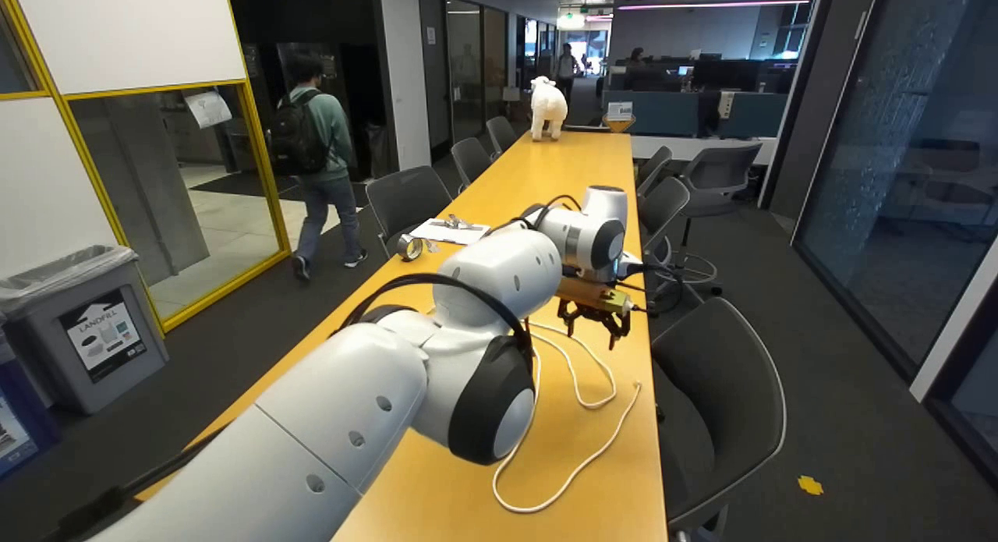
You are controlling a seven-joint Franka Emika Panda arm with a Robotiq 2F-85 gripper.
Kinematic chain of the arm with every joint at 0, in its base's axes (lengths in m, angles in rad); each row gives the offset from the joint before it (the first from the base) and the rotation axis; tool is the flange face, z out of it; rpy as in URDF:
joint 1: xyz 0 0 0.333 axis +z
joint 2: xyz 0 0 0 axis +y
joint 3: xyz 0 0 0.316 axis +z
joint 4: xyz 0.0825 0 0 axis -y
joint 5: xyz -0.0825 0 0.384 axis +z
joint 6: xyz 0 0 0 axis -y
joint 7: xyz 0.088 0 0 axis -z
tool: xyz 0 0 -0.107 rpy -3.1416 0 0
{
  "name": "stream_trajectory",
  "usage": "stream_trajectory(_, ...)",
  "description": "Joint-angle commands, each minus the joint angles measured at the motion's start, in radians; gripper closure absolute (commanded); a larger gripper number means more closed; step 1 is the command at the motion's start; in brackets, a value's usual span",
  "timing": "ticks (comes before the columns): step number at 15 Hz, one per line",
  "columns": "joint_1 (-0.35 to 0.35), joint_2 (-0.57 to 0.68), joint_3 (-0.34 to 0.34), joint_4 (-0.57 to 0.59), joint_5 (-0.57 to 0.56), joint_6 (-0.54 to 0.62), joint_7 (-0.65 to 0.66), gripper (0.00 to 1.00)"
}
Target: Separate the two white ropes
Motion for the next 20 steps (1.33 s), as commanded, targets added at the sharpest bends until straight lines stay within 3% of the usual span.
stream_trajectory(1,-0.025,-0.123,0.063,-0.050,0.039,-0.150,-0.163,0.00)
stream_trajectory(5,-0.041,-0.206,0.095,-0.062,0.052,-0.313,-0.278,0.00)
stream_trajectory(9,-0.050,-0.255,0.104,-0.079,0.047,-0.396,-0.333,0.00)
stream_trajectory(15,-0.039,-0.307,0.099,-0.191,0.032,-0.373,-0.370,0.00)
stream_trajectory(20,-0.032,-0.409,0.098,-0.418,0.026,-0.304,-0.386,0.00)
